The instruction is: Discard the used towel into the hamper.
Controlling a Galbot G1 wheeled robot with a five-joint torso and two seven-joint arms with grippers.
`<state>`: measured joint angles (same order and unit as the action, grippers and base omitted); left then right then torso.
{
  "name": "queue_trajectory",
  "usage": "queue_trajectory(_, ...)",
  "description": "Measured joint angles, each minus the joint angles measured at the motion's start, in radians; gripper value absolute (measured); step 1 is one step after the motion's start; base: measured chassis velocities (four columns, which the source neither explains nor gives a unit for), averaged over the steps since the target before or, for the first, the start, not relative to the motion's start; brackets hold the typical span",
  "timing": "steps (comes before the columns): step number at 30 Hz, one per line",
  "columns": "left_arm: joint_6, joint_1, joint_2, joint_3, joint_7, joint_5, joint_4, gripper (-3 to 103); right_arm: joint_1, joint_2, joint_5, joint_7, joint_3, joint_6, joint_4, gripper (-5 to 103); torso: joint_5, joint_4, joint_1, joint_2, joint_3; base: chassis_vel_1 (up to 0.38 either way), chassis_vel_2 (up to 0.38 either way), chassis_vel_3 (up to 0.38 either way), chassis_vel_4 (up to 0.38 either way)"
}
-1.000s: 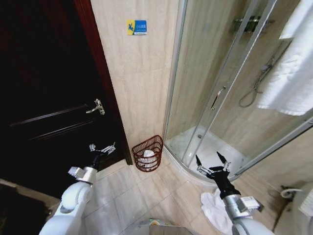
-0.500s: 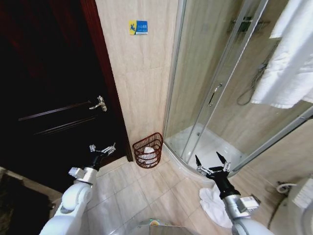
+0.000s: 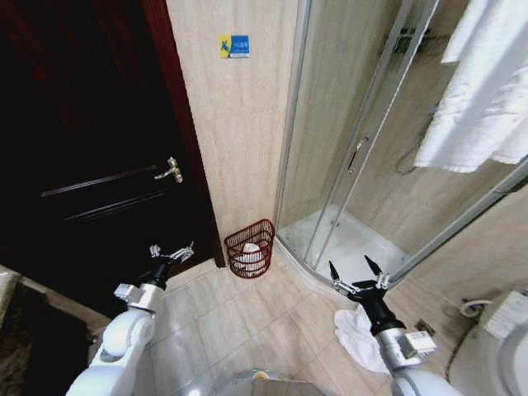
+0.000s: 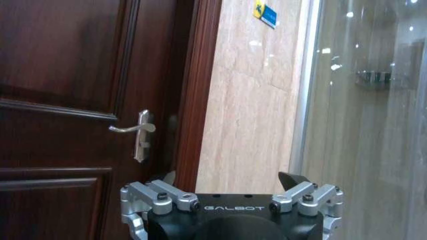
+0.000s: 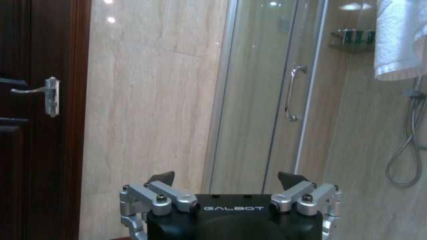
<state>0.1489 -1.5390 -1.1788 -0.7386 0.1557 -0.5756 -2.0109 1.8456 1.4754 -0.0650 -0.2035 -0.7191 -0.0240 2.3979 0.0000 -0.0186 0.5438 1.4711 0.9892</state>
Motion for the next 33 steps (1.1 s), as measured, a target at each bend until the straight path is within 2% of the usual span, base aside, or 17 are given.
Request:
queue_trajectory(24,0.007,-0.005,-0.001,-0.008,0.006,-0.001,-0.002,100,0.008,0.004,0.000,-0.002,-0.003,0.015,0.000,100,0.0000,0.0001,0.000,0.000,0.000,0.079,-0.080,-0.084,0.077)
queue_trajectory(33,0.009,-0.003,0.002,-0.009,0.007,-0.002,-0.001,100,-0.005,0.016,0.020,0.009,0.001,0.057,-0.021,100,-0.0001,0.0000,-0.001,0.000,0.000,0.053,-0.048,-0.055,0.043)
